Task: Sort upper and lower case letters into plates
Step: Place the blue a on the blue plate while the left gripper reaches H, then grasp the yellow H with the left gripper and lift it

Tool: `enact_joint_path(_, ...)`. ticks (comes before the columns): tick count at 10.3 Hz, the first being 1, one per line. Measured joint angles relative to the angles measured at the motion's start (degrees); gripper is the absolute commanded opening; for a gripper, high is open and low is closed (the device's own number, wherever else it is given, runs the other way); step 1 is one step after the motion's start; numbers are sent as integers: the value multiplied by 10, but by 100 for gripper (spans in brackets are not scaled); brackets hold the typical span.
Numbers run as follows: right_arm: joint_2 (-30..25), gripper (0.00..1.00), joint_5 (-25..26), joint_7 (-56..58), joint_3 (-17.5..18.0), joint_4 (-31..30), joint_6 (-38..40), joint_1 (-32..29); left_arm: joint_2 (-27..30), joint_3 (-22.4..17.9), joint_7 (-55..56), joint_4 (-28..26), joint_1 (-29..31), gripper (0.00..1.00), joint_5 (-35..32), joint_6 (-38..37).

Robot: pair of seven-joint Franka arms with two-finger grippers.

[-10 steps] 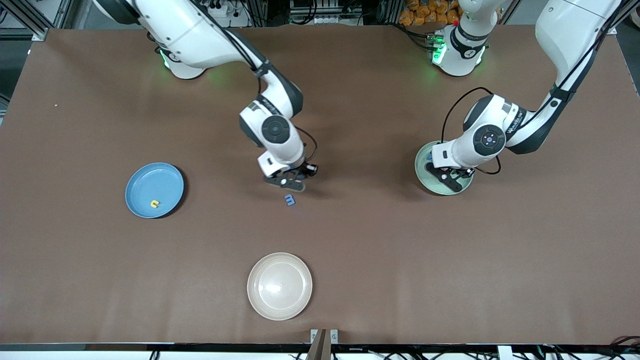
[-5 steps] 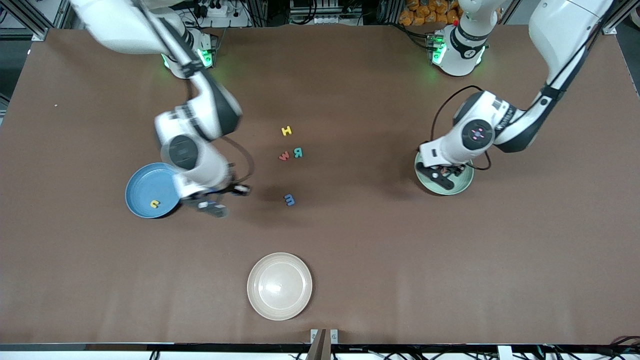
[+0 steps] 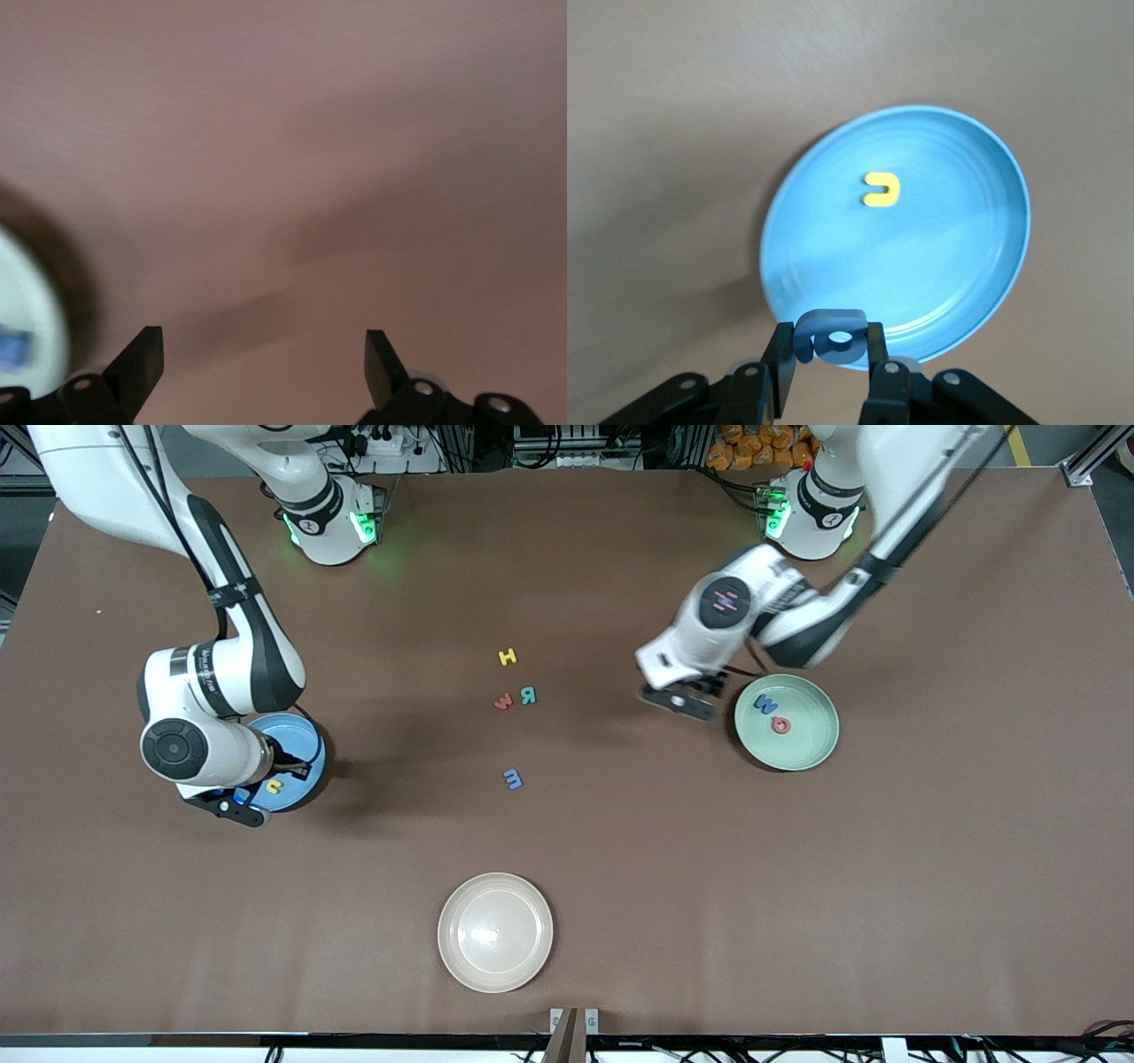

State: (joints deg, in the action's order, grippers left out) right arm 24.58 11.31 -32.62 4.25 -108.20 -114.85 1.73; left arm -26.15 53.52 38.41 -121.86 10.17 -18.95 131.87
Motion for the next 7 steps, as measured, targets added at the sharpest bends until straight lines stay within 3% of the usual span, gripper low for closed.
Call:
enact_joint_path(1, 0, 75, 13, 0, 0, -15, -8, 0, -14, -1, 64, 22, -38, 100, 0, 0)
enact_joint_path(2, 0, 100, 20, 0, -1, -24, -13, -1, -30, -6, 128, 47, -74, 100, 0, 1)
enact_joint_path(4, 0, 100, 24, 0, 0, -26, -14, -1, -54, -54, 245, 100, -173, 100, 0, 1)
enact_joint_path(7, 0, 100, 24, 0, 0, -26, -16, -1, -81, -173, 415, 175, -368, 100, 0, 2)
